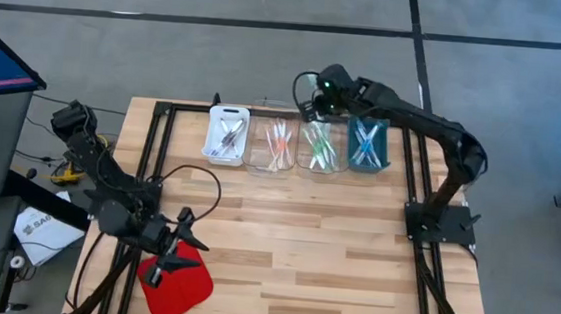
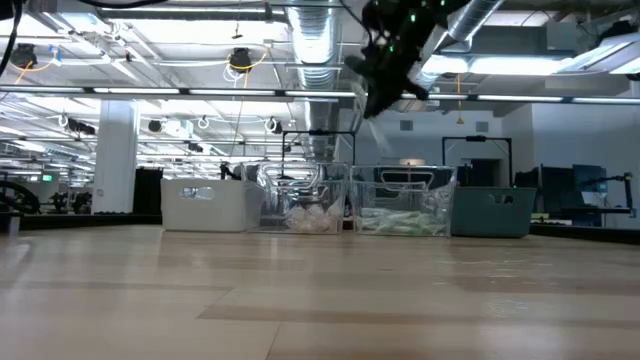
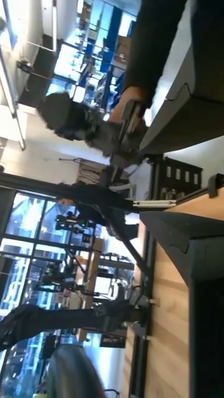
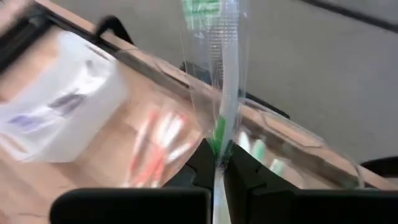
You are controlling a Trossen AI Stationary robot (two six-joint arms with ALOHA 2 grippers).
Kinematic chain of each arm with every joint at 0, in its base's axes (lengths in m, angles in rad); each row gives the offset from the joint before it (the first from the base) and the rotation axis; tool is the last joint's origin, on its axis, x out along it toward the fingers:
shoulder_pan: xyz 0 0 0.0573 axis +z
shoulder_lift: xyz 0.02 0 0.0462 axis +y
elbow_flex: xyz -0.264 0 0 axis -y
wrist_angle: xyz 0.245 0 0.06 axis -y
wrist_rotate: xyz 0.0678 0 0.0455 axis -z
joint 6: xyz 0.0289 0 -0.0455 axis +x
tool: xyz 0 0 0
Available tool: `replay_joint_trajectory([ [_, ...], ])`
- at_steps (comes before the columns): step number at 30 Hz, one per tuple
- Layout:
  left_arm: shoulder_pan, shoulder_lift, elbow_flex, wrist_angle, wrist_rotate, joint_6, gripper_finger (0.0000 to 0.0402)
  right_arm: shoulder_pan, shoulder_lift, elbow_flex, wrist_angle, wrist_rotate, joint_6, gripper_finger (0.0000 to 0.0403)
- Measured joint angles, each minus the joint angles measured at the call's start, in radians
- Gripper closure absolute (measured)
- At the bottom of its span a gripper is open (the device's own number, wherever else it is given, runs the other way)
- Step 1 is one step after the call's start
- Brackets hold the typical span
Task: Pick & Place Toothbrushes
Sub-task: Put the green toothbrush into the right transparent bin
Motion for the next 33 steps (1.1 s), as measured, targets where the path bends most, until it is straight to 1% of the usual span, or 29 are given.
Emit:
replay_joint_trajectory([
  [2,0.000,0.000,0.000,-0.014,0.000,-0.005,0.0248,-0.029,0.014,0.000,-0.004,-0.016,-0.025,0.0398],
  [6,0.000,0.000,0.000,-0.031,0.000,-0.007,0.0248,-0.051,0.035,0.002,0.005,-0.030,-0.069,0.0398],
  [10,0.000,0.000,0.000,-0.062,-0.001,-0.019,0.0248,-0.057,0.034,0.003,0.006,-0.040,-0.095,0.0398],
  [15,0.003,0.000,0.000,-0.085,-0.050,-0.033,0.0248,-0.050,0.034,0.002,-0.013,-0.048,-0.096,0.0398],
  [19,0.003,0.000,0.000,-0.086,-0.060,-0.031,0.0248,-0.047,0.035,0.002,-0.057,-0.066,-0.093,0.0398],
  [21,0.003,0.000,0.000,-0.086,-0.068,-0.030,0.0248,-0.039,0.057,0.005,-0.067,-0.066,-0.074,0.0398],
  [24,0.003,0.000,0.000,-0.085,-0.069,-0.033,0.0248,-0.046,0.092,-0.002,-0.134,-0.090,-0.029,0.0398],
  [29,0.003,-0.001,0.000,-0.086,-0.068,-0.051,0.0248,-0.035,0.156,0.000,-0.152,-0.095,0.045,0.0389],
  [31,0.003,-0.001,0.000,-0.085,-0.068,-0.052,0.0248,-0.031,0.179,0.002,-0.156,-0.118,0.071,0.0387],
  [33,0.003,-0.001,0.000,-0.087,-0.068,-0.052,0.0248,-0.037,0.210,0.002,-0.157,-0.170,0.083,0.0391],
])
